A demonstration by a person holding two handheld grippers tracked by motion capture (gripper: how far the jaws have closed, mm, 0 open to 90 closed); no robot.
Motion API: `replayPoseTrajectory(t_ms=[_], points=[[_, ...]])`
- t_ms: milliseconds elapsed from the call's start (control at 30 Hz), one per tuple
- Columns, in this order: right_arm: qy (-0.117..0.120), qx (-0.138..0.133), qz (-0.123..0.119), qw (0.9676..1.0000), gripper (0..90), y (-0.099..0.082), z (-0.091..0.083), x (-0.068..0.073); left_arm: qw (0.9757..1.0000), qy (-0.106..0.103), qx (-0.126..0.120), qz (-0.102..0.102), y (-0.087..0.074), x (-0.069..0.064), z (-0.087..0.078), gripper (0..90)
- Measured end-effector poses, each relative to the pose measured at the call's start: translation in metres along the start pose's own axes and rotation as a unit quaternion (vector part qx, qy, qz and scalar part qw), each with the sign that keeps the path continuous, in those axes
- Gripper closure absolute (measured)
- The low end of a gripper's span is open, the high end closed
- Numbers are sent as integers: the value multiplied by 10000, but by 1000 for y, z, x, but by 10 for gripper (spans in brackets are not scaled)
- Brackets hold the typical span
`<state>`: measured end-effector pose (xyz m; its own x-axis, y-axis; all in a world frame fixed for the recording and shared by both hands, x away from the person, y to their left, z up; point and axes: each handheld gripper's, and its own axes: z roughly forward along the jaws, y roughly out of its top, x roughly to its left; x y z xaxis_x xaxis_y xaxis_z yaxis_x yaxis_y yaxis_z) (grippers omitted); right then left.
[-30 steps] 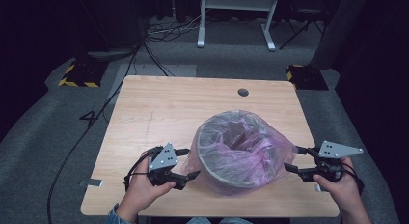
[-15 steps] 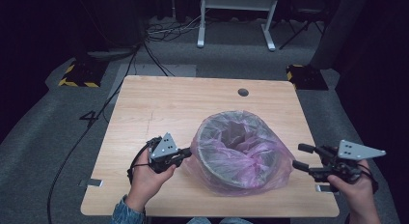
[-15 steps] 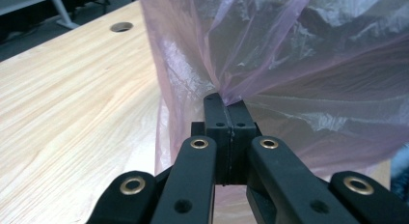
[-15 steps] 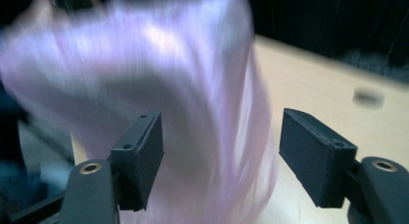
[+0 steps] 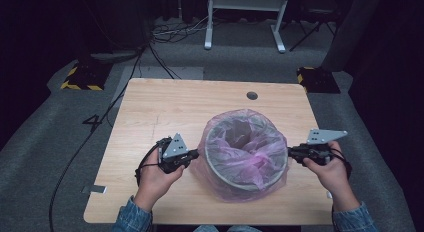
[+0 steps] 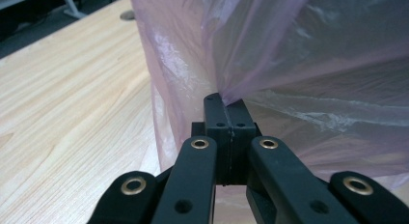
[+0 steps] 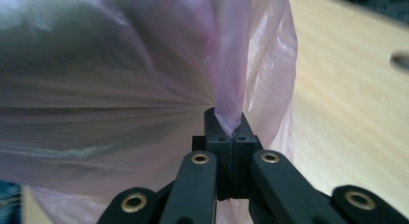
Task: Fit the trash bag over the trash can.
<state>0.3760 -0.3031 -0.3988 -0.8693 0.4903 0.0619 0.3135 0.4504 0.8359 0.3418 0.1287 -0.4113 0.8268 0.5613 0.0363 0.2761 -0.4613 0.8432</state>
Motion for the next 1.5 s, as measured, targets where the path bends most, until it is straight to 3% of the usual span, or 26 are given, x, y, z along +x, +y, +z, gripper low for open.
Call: replayPoseTrajectory(t_ms=[167, 233, 333, 533, 667, 733, 800, 833, 867, 933, 1000, 1067, 1133, 1167, 1200, 1233, 1267, 1300, 1433, 1500], points=[[-1, 473, 322, 9984, 900, -18, 29, -16, 9998, -10, 217, -13, -3, 4, 14, 900], [95, 547, 478, 9973, 900, -25, 35, -20, 9994, -14, 345, -18, -6, 5, 19, 900], [40, 764, 588, 9953, 900, -36, 40, -24, 9981, 7, 613, -48, -13, 6, 24, 900], [11, 1185, 671, 9907, 900, -58, 34, -13, 9935, -12, 1135, -18, -39, 0, 28, 900], [87, 1314, 739, 9885, 900, -72, 22, 1, 9930, 10, 1174, -140, -50, 2, 26, 900], [96, 1363, 769, 9876, 900, -78, 17, 5, 9943, 31, 1032, -265, -54, 4, 22, 900], [121, 1427, 860, 9860, 900, -83, 11, 7, 9960, -146, 782, -406, -54, 6, 16, 900], [101, 1439, 905, 9854, 805, -83, 6, 7, 9975, -180, 595, -340, -52, 3, 12, 753], [-10, 1303, 812, 9881, 590, -81, 1, 7, 9982, -207, 478, -288, -49, 1, 9, 565], [-156, 972, 637, 9931, 392, -76, -7, 8, 9987, -430, 196, -194, -41, -6, 4, 384], [-210, 472, 394, 9979, 275, -63, -18, 13, 9978, -644, -88, -96, -29, -13, 2, 233], [-127, 225, 178, 9995, 263, -48, -19, 17, 9979, -629, -130, 102, -17, -17, 6, 165], [-80, 236, 40, 9997, 303, -38, -14, 19, 9981, -575, -37, 228, -9, -15, 15, 211], [-53, 255, -2, 9997, 410, -33, -9, 19, 9974, -667, 133, 252, -6, -14, 18, 288], [109, 316, -58, 9994, 617, -31, -4, 18, 9967, -767, 166, 225, -6, -13, 22, 482], [379, 439, -98, 9983, 731, -29, 2, 15, 9960, -836, 239, 186, -6, -13, 23, 776], [447, 464, -86, 9979, 869, -30, 6, 13, 9955, -873, 300, 192, -7, -14, 25, 862], [529, 505, -40, 9973, 900, -32, 10, 11, 9958, -810, 347, 231, -8, -14, 27, 900], [513, 625, 148, 9966, 900, -43, 27, 6, 9948, -556, 797, 299, -18, -13, 37, 900], [530, 683, 188, 9961, 900, -48, 33, 6, 9949, -543, 817, 237, -23, -12, 42, 900]])
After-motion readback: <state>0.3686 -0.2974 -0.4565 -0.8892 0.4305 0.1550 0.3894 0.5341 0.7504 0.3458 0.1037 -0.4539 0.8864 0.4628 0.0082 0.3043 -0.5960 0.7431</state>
